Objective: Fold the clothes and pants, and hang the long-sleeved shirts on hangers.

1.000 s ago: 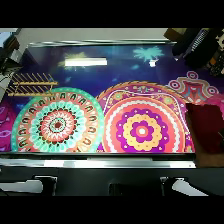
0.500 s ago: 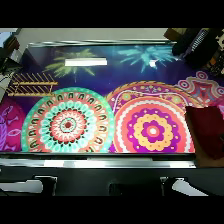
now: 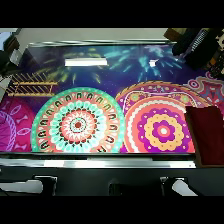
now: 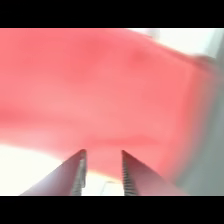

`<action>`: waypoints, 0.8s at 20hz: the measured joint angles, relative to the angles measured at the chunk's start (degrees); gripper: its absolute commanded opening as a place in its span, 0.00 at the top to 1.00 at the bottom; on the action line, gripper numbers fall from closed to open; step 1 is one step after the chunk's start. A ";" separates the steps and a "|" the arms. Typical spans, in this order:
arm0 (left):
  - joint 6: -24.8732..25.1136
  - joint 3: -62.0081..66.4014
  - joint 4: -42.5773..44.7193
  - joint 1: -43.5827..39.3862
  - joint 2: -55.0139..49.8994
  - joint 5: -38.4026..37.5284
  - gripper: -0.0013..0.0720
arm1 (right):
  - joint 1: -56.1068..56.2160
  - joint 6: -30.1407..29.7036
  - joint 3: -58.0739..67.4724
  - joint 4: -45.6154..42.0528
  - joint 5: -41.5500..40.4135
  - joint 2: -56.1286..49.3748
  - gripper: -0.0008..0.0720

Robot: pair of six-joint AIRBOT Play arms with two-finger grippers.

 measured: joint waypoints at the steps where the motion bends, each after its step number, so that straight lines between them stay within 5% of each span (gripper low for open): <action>1: 0.83 -1.05 3.08 -1.36 -0.09 -0.33 0.96 | 2.93 -2.73 0.61 5.53 3.34 0.61 0.85; 4: 3.02 -6.73 10.91 -6.43 0.22 -0.50 0.96 | 18.38 -10.91 1.66 15.19 10.43 0.87 0.94; 10: 6.01 -20.17 19.19 -14.80 0.72 0.83 0.96 | 49.44 -16.44 2.16 11.76 11.56 -4.66 0.94; 16: 6.36 -24.92 22.03 -16.63 -0.85 1.01 0.96 | 57.66 -17.42 2.27 8.96 11.19 -7.02 0.94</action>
